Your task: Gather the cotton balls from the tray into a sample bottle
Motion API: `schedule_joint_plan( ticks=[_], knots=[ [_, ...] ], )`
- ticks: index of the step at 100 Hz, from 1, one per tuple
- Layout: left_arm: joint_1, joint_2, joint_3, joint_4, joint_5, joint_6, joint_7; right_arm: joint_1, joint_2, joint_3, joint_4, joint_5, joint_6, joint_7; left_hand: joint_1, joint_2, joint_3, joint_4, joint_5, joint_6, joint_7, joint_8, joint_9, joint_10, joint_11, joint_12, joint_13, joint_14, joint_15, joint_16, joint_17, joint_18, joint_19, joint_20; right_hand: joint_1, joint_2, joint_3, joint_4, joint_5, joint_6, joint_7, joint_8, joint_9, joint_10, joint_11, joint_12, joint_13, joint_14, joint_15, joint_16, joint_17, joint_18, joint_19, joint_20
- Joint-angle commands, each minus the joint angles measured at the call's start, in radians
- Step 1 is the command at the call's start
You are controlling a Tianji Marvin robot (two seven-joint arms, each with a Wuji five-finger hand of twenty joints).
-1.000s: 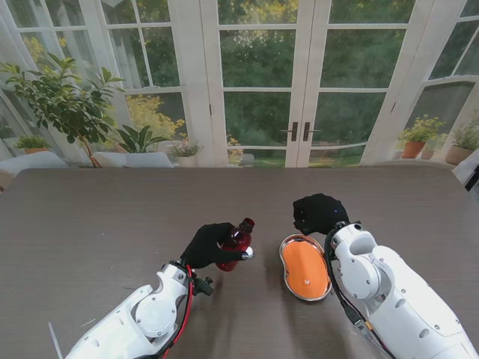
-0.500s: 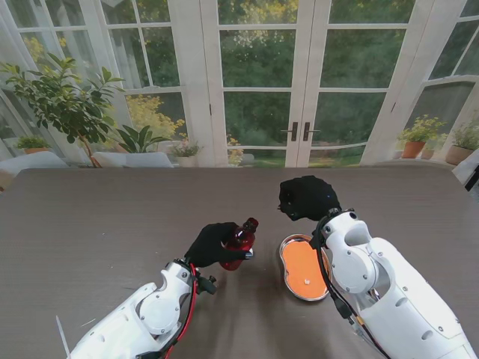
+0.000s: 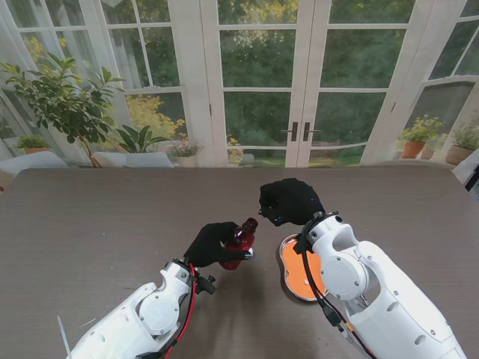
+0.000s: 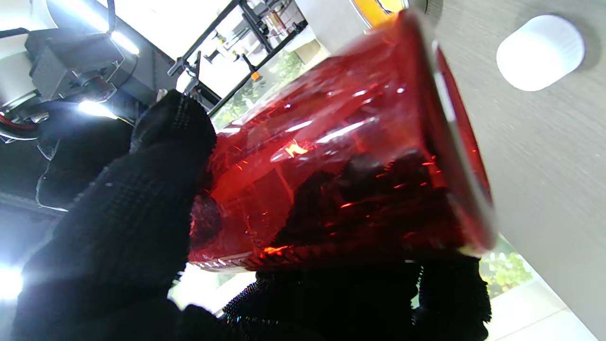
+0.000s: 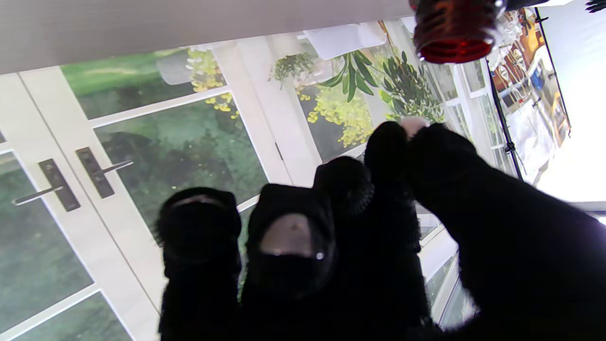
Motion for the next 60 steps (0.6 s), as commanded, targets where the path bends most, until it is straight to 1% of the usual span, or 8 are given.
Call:
schedule_joint_plan(
  ticks=[1,30,33,60],
  knots=[
    [-0.001,-0.006,-0.002,-0.001,0.001,-0.005,-0.016,-0.006,-0.007,-0.01,-0.005,0.001,-0.007,0.013,0.231,0.187,0.226,0.061,0.143,-0.222,0.221,0.018,0.077,-0.117,0.069,0.018,0.006,0.005,0.013,0.016,-0.039,-0.039,-0.009,0.011,0.009,0.016,0.032,0.04,-0.002,0.017,0.011,0.018,0.006,-0.001,0.023,0.002,0.025,-0.032,0.04,0.014,0.004,-0.005,0.057,0.019],
    [-0.001,-0.007,-0.004,0.001,0.009,-0.012,-0.007,-0.005,-0.007,-0.029,0.005,0.011,-0.027,0.018,0.23,0.186,0.227,0.06,0.144,-0.221,0.221,0.017,0.078,-0.119,0.069,0.019,0.008,0.004,0.014,0.016,-0.039,-0.042,-0.009,0.011,0.008,0.019,0.03,0.041,-0.003,0.014,0.009,0.019,0.006,-0.001,0.022,0.003,0.025,-0.032,0.041,0.014,0.003,-0.004,0.057,0.02],
    [-0.001,-0.007,-0.004,0.001,0.01,-0.012,-0.006,-0.005,-0.007,-0.03,0.006,0.012,-0.029,0.019,0.229,0.186,0.226,0.06,0.143,-0.223,0.221,0.017,0.078,-0.12,0.069,0.019,0.007,0.003,0.014,0.016,-0.039,-0.042,-0.009,0.011,0.009,0.018,0.03,0.041,-0.003,0.014,0.008,0.019,0.006,-0.001,0.022,0.003,0.025,-0.039,0.04,0.014,0.003,-0.004,0.057,0.02],
    [-0.001,-0.007,-0.005,0.0,0.011,-0.013,-0.005,-0.011,-0.002,-0.032,0.005,0.013,-0.045,0.036,0.228,0.187,0.227,0.06,0.143,-0.223,0.221,0.016,0.078,-0.121,0.069,0.019,0.007,0.003,0.013,0.016,-0.039,-0.039,-0.009,0.011,0.008,0.02,0.028,0.041,-0.004,0.014,0.007,0.02,0.006,-0.001,0.021,0.003,0.025,-0.034,0.04,0.014,0.002,-0.004,0.057,0.02]
  ],
)
